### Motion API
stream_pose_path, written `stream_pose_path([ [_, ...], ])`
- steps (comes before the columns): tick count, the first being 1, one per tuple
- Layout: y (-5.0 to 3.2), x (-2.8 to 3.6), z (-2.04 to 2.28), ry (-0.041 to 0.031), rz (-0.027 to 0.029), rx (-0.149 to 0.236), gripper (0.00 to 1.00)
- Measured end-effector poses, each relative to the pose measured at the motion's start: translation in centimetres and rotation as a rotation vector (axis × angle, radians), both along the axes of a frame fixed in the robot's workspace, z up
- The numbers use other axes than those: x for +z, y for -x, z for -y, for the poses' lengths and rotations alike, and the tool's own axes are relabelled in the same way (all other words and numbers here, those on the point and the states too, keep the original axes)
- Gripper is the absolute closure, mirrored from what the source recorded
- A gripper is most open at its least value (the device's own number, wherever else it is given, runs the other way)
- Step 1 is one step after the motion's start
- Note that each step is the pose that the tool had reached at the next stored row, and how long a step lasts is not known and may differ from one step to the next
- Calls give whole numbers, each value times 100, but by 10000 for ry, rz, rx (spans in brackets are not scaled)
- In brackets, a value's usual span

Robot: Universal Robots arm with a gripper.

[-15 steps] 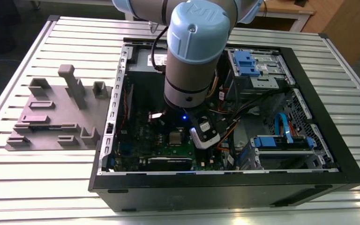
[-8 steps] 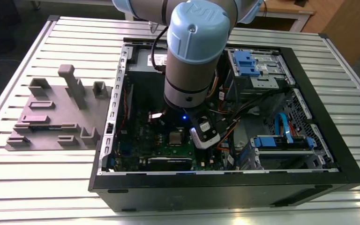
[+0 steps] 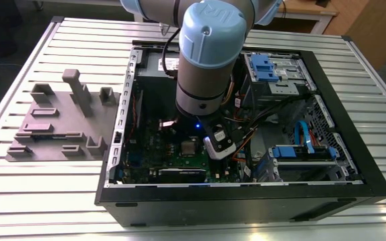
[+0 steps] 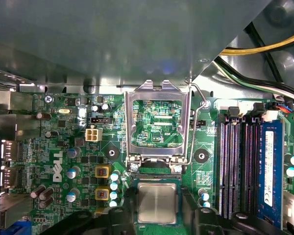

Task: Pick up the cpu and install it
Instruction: 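Place the cpu into insertion slot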

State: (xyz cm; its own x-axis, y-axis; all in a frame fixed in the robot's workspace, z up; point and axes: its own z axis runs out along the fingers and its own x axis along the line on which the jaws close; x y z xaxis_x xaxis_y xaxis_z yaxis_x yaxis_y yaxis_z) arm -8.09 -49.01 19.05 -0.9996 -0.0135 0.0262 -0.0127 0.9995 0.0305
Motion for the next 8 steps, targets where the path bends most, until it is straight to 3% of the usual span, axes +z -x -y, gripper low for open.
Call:
stream_pose_path([
  [1,0,0,0,1,0,0,48],
  [2,0,0,0,0,0,0,41],
  [8,0,-3,-1,-1,1,-5,41],
])
